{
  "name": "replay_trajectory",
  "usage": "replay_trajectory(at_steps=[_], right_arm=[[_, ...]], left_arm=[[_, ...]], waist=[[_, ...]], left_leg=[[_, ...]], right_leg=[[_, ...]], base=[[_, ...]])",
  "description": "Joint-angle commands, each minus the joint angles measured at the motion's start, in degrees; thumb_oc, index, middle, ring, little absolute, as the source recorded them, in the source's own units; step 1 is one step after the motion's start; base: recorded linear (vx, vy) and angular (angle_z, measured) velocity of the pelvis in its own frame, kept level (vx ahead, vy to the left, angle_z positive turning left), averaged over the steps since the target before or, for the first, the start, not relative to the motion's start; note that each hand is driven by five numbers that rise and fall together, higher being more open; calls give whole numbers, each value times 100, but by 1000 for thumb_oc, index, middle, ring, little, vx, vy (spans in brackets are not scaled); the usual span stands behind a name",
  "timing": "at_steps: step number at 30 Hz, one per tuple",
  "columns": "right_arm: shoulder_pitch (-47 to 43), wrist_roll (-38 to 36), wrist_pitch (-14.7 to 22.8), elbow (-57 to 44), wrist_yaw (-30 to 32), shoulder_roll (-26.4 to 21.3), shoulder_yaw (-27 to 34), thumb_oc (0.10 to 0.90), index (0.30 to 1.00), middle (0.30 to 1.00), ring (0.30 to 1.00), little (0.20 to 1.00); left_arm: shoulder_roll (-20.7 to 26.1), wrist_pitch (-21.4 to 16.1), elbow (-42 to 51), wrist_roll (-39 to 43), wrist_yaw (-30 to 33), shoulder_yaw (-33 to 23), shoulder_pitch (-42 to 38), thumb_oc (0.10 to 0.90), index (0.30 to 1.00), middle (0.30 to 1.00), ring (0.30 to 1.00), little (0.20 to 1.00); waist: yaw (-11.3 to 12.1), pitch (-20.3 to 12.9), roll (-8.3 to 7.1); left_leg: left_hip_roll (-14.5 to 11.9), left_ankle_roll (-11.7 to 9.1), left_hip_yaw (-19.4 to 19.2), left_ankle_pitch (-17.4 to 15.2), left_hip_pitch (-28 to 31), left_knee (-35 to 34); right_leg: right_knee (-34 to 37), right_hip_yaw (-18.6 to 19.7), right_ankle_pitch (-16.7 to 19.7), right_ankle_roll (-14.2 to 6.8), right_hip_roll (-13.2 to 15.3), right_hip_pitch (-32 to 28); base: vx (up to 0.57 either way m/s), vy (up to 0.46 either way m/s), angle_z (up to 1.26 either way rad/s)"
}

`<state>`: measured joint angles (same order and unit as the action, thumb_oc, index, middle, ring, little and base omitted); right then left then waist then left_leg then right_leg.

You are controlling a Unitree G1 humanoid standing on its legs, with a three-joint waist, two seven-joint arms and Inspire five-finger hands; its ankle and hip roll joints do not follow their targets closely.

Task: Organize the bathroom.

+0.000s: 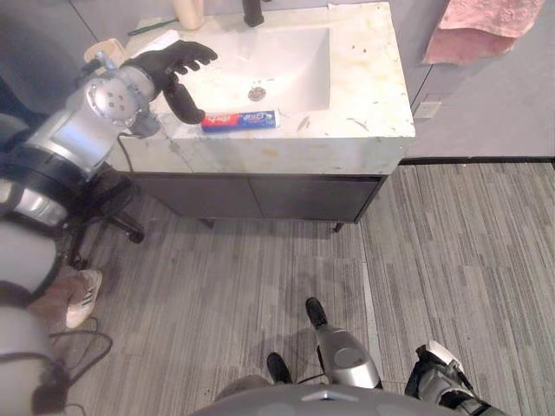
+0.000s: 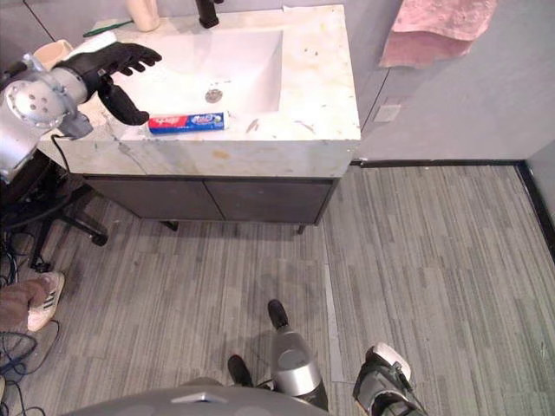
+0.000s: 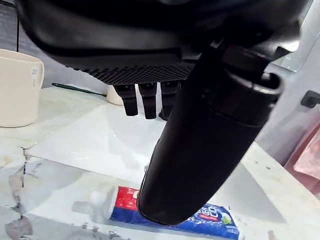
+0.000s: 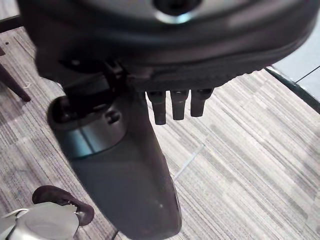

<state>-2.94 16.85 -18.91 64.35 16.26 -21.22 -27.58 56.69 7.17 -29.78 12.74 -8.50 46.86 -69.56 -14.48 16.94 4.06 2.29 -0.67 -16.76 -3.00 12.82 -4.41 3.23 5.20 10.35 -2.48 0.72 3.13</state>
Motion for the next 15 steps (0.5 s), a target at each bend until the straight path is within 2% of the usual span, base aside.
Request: replay_trajectory(at_steps=[1,15], right_arm=[[292,350,-278,327,89,-298,-173,800,900,900,900,900],[269,425,-452,385,116,-257,-170,800,900,900,900,900]], left_arm=[[232,-107,-336,-419,421,-760,-310,800,900,900,900,900],[12,79,-641,-764,354,-912,254,800,900,900,900,900]], waist=[[-6,-564,-9],[39,-667,11]], left_leg=[[8,261,237,-373,-560,655],[-21,236,199,-341,-532,651]], right_leg=[[-271,-26,-641,-566,15,75],[-182,-44,-676,-532,0,-85]], base=[[0,0,0],[2,-1,0]])
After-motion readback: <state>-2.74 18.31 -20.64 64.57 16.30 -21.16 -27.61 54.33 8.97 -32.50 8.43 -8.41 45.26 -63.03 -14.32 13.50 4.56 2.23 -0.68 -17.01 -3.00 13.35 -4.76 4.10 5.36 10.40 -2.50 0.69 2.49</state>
